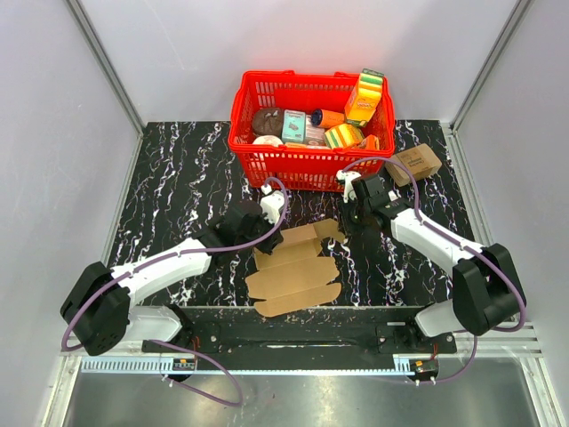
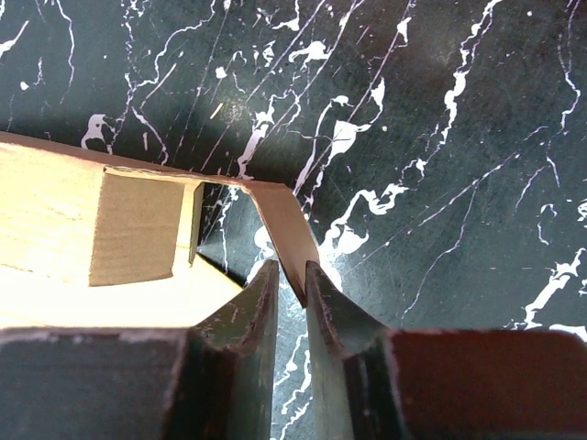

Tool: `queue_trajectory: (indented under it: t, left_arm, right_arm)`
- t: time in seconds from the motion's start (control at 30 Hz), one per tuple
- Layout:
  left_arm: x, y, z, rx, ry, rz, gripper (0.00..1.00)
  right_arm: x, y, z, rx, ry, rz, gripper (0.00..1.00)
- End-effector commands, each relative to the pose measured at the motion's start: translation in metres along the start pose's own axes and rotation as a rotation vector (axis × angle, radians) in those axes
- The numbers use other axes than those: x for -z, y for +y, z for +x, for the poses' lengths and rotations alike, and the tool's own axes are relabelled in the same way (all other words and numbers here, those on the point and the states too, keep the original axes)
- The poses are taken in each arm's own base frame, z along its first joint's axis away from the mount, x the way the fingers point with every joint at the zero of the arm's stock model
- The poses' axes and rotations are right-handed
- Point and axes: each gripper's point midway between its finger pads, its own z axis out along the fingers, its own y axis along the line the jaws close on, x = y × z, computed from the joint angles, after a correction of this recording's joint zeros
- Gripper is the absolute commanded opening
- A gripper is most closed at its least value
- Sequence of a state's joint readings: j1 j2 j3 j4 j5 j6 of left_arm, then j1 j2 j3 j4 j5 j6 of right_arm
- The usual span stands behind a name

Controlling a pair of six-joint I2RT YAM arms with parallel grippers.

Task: Fold the paper box

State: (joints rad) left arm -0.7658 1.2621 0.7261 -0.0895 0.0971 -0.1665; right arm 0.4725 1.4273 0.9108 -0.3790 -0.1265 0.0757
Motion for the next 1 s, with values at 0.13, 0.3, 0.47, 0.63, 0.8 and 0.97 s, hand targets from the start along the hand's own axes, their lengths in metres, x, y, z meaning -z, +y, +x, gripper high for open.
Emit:
queue_trajectory:
  t: [0.13,0.3,0.47,0.63,0.8,0.97]
  left_arm:
    - [0.005,-0.001,-0.009,0.008,-0.039,-0.005,0.00]
    - [0.004,-0.002,-0.009,0.008,-0.041,-0.001,0.00]
    - [0.005,-0.003,-0.010,0.007,-0.044,0.000,0.00]
    - [0.005,-0.003,-0.007,0.009,-0.038,0.001,0.00]
    - [0.005,-0.004,-0.008,0.010,-0.040,0.003,0.00]
    - [0.004,-0.005,-0.007,0.009,-0.039,0.004,0.00]
  right_arm:
    - [0.012,0.020,-0.023,-0.027,-0.060,-0.082,0.20]
    - [0.018,0.029,-0.025,-0.058,-0.068,-0.122,0.19]
    - [0.022,0.036,-0.024,-0.093,-0.063,-0.150,0.17]
    - [0.026,0.039,-0.022,-0.112,-0.056,-0.162,0.15]
    - [0.025,0.036,-0.015,-0.114,-0.036,-0.150,0.14]
    - [0.021,0.033,-0.009,-0.111,-0.013,-0.137,0.16]
